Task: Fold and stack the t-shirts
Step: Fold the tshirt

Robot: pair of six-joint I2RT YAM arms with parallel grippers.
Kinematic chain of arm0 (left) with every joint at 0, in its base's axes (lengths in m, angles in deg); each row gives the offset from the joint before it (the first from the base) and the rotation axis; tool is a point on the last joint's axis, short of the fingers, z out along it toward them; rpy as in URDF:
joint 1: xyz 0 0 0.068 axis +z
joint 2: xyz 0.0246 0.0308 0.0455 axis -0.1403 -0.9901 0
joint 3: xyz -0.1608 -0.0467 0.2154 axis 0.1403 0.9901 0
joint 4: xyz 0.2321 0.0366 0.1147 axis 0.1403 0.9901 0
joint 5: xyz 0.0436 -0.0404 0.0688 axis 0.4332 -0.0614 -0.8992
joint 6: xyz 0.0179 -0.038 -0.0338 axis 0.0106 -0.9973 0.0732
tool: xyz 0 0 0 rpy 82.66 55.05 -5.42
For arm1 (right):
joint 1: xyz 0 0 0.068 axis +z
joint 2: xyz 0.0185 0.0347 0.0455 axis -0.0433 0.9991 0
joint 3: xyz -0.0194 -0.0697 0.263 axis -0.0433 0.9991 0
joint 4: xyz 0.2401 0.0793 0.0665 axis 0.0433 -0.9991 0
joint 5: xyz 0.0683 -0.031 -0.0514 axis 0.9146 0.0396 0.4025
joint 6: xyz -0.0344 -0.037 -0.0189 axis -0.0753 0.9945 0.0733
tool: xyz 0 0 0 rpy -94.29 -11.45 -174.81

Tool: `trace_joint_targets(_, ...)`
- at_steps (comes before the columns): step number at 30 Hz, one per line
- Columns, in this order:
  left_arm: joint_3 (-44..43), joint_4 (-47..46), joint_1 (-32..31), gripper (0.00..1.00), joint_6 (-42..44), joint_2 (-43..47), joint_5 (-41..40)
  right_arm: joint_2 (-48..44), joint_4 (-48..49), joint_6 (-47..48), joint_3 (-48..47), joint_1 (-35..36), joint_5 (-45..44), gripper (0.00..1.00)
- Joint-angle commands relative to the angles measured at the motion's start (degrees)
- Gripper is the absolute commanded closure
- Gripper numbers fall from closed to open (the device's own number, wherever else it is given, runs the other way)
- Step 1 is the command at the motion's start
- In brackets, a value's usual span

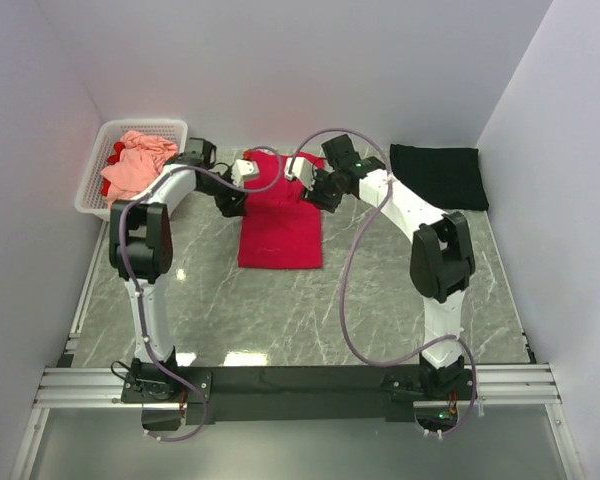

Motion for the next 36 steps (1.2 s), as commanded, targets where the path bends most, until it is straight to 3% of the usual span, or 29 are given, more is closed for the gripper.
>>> trace_joint_targets(1,2.72,3.59,2.96,0.35,0.43,9.06,6.68,-9.08,-4.56,-4.24,4.99,1.88,3.84,0.48)
trace_joint_targets(3,10.80,3.77,2.96,0.35,3.16,14.59,8.70,-13.73,0.42,-3.72,11.33,4.07,3.05,0.46)
trace_joint_targets(4,13.78,3.51,2.96,0.35,6.40,16.52,9.23,-15.42,2.46,-3.02,17.46,4.87,2.78,0.32)
trace_joint_targets(5,19.64,2.03,2.61,0.35,7.56,20.20,9.50,-16.83,4.31,-2.49,20.30,5.57,2.26,0.26)
trace_joint_targets(8,30.46,-2.79,1.65,0.35,12.38,26.45,8.63,-22.19,11.42,-1.78,31.01,9.17,1.29,0.26)
trace_joint_targets(13,43.41,-13.44,-0.38,0.36,13.37,32.35,5.73,-23.96,19.43,-0.91,38.42,11.73,-0.29,0.28)
trace_joint_targets(22,49.58,-21.71,-6.00,0.42,15.48,31.32,1.95,-18.69,24.19,3.74,41.33,12.26,-2.31,0.36)
trace_joint_targets(33,45.63,-17.85,-6.36,0.56,18.12,24.63,-1.31,-14.91,23.31,5.69,41.00,13.32,-5.74,0.39)
trace_joint_targets(35,44.84,-17.23,-6.27,0.60,18.38,23.58,-1.66,-11.94,20.52,5.78,39.06,13.49,-7.31,0.44)
trace_joint_targets(36,44.75,-16.97,-6.36,0.61,18.56,23.31,-1.92,-11.22,19.80,5.78,37.40,13.49,-7.50,0.54)
